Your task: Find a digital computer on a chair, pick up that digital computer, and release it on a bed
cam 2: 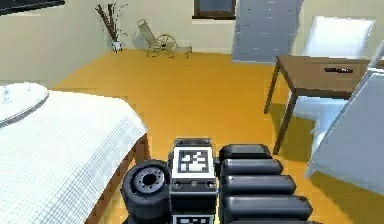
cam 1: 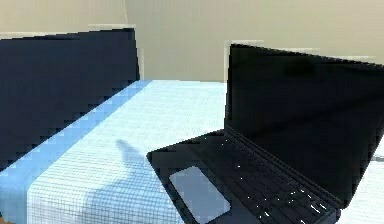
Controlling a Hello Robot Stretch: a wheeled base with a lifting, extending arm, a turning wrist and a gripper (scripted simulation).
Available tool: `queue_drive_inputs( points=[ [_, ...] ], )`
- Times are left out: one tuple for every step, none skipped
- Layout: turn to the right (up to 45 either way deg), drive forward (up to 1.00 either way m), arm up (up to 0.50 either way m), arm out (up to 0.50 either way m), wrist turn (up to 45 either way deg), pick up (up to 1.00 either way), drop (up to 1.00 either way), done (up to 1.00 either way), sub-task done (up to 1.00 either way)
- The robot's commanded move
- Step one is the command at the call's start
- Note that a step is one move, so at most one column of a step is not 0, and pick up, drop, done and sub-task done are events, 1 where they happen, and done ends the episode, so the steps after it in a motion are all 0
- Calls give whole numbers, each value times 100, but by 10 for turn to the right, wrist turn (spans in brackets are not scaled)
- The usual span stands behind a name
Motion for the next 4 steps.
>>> queue_drive_inputs(
  points=[
    [0,25,0,0,0,0,0,0,0],
    [-450,0,0,0,0,0,0,0,0],
    [-180,0,0,0,0,0,0,0,0],
    [0,0,0,48,0,0,0,0,0]
  ],
)
